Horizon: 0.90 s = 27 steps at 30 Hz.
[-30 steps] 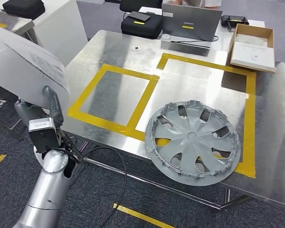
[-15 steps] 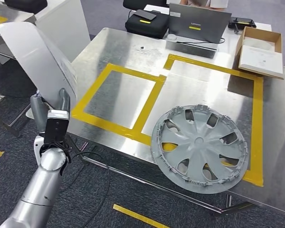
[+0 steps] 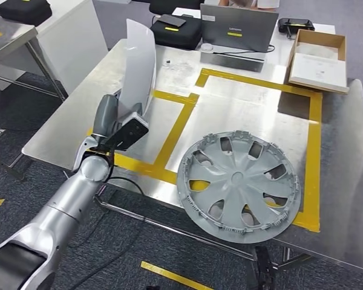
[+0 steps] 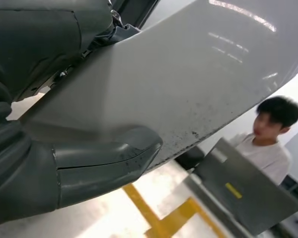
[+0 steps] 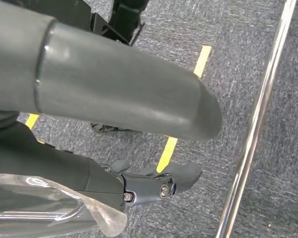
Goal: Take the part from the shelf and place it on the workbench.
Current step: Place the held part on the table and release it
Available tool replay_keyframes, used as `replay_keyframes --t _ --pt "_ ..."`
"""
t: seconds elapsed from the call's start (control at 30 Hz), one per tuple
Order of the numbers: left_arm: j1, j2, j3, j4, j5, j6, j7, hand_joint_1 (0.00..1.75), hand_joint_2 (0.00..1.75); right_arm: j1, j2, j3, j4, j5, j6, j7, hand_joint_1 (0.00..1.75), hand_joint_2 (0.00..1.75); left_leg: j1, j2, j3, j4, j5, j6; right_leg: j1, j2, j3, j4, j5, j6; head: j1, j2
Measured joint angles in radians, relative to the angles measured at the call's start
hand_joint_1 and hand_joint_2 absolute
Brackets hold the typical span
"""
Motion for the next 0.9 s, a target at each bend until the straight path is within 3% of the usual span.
replay_keyframes --t 0.07,0.1,0.23,0.3,0.37,0.43,0.47,0.5,0.57,0.6,0.7,0.77,0.8,0.9 --pt "-0.035 0.011 -0.003 0.051 -0.014 -0.026 0.008 1.75 1.75 -0.001 0.000 0.000 0.000 -0.005 0.001 -0.001 0.00 0.00 -0.010 0.000 0.058 -0.132 0.055 0.017 0.004 -0.001 0.000 0.001 -0.003 0.001 0.001 0.000" --pt "-0.052 0.015 -0.005 0.074 -0.021 -0.034 0.012 1.75 1.75 -0.001 -0.001 0.000 0.000 -0.007 0.001 -0.001 0.00 0.00 -0.014 0.000 0.075 -0.172 0.064 0.023 0.004 -0.002 -0.001 0.001 -0.004 0.004 0.001 0.000" --pt "-0.079 0.028 -0.014 0.144 -0.036 -0.001 0.007 1.75 1.75 -0.001 -0.004 0.000 0.000 -0.019 0.000 0.001 0.00 0.00 -0.014 0.001 0.091 -0.207 0.062 0.032 0.003 -0.005 -0.009 0.003 -0.013 0.019 0.002 0.000" --pt "-0.080 0.028 -0.013 0.158 -0.030 0.048 -0.008 1.75 1.75 -0.001 -0.005 0.000 0.000 -0.026 -0.001 0.005 0.00 0.00 -0.008 0.002 0.098 -0.217 0.064 0.038 0.003 -0.006 -0.041 0.066 -0.049 0.027 0.004 0.000" --pt "-0.070 0.024 -0.007 0.165 -0.016 0.093 -0.027 1.75 1.75 0.000 -0.007 -0.002 0.000 -0.035 -0.001 0.017 0.00 0.00 -0.007 0.001 0.099 -0.218 0.063 0.042 0.001 -0.007 -0.108 0.195 -0.103 0.034 0.005 0.000" --pt "-0.047 0.019 0.004 0.167 0.002 0.126 -0.043 1.75 1.75 0.004 -0.010 -0.004 0.000 -0.044 0.000 0.035 0.00 0.00 -0.006 0.001 0.100 -0.217 0.060 0.042 -0.003 -0.007 -0.157 0.274 -0.116 0.041 0.004 0.000" --pt "-0.036 0.016 0.009 0.167 0.008 0.137 -0.047 1.75 1.75 0.005 -0.011 -0.005 0.000 -0.047 0.001 0.042 0.00 0.00 -0.005 0.000 0.101 -0.216 0.058 0.040 -0.006 -0.008 -0.157 0.259 -0.094 0.045 0.004 0.000" --pt "-0.027 0.013 0.014 0.167 0.013 0.143 -0.049 1.75 1.75 0.006 -0.013 -0.006 0.000 -0.050 0.002 0.049 0.00 0.00 -0.002 -0.001 0.101 -0.213 0.055 0.036 -0.009 -0.010 -0.136 0.206 -0.057 0.049 0.004 0.000" --pt "-0.016 0.009 0.024 0.166 0.017 0.146 -0.049 1.75 1.75 0.006 -0.014 -0.007 0.000 -0.056 0.003 0.059 0.00 0.00 0.001 -0.003 0.100 -0.202 0.046 0.023 -0.013 -0.012 -0.073 0.074 0.001 0.057 0.006 0.000" --pt "-0.013 0.008 0.028 0.166 0.017 0.142 -0.047 1.75 1.75 0.006 -0.014 -0.008 0.000 -0.059 0.003 0.063 0.00 0.00 0.000 -0.003 0.099 -0.197 0.043 0.017 -0.014 -0.012 -0.051 0.032 0.012 0.055 0.007 0.000" --pt "-0.001 0.008 0.031 0.166 0.012 0.122 -0.036 1.75 1.75 0.012 -0.015 -0.015 0.001 -0.072 0.001 0.072 0.00 0.00 -0.003 -0.005 0.098 -0.194 0.041 0.006 -0.011 -0.010 -0.035 0.014 0.009 0.035 0.008 0.000" --pt "0.005 0.012 0.032 0.166 0.008 0.114 -0.027 1.75 1.75 0.015 -0.018 -0.019 0.000 -0.080 -0.001 0.076 0.00 0.00 0.001 -0.003 0.091 -0.173 0.024 -0.002 -0.011 -0.009 -0.030 0.012 0.009 0.021 0.006 0.000" --pt "0.007 0.014 0.033 0.166 0.007 0.113 -0.022 1.75 1.75 0.015 -0.020 -0.021 0.000 -0.084 -0.002 0.077 0.00 0.00 0.001 -0.003 0.076 -0.136 0.003 -0.006 -0.012 -0.009 -0.027 0.011 0.008 0.015 0.005 0.000" --pt "0.022 0.022 0.042 0.168 0.008 0.119 -0.010 1.75 1.75 0.018 -0.022 -0.024 0.000 -0.092 -0.004 0.080 0.00 0.00 0.002 -0.002 -0.010 0.054 -0.075 -0.011 -0.009 -0.009 -0.019 0.010 0.003 0.004 0.004 0.000"
